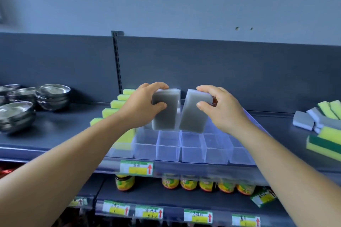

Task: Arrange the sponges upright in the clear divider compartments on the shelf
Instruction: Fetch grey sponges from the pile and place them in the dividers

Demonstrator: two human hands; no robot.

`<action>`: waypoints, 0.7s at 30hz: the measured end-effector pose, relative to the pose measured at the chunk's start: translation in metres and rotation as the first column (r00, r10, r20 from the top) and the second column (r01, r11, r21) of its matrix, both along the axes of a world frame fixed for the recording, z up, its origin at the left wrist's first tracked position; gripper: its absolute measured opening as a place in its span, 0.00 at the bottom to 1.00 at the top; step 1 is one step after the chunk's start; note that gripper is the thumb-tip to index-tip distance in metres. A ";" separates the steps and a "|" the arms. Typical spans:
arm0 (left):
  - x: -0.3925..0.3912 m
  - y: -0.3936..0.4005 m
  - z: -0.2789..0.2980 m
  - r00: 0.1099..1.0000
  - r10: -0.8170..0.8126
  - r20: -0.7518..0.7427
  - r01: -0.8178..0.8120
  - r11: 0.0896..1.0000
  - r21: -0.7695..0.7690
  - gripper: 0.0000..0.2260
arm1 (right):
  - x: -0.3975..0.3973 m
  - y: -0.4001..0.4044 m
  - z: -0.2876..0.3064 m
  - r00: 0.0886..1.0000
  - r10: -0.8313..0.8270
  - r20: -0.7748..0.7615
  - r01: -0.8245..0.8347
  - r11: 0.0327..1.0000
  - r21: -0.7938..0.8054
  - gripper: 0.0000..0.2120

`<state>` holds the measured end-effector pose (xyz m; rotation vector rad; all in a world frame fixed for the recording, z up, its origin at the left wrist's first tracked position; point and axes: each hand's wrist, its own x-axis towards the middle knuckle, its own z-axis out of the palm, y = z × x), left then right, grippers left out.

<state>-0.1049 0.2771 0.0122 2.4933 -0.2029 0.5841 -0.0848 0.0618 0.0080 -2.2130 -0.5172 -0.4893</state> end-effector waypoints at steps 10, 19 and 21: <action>-0.006 0.042 -0.029 0.988 0.052 -0.144 -0.048 0.998 0.030 0.19 | 0.006 0.051 -0.027 0.995 0.054 -0.079 -0.065 0.989 -0.135 0.18; 0.007 0.038 -0.042 0.983 0.098 -0.152 -0.048 0.951 0.306 0.20 | 0.016 0.063 -0.036 0.997 0.051 -0.059 -0.063 0.972 -0.225 0.16; 0.009 0.038 -0.044 0.981 0.117 -0.156 -0.052 0.929 0.367 0.21 | 0.016 0.064 -0.038 0.996 0.046 -0.072 -0.063 0.965 -0.254 0.16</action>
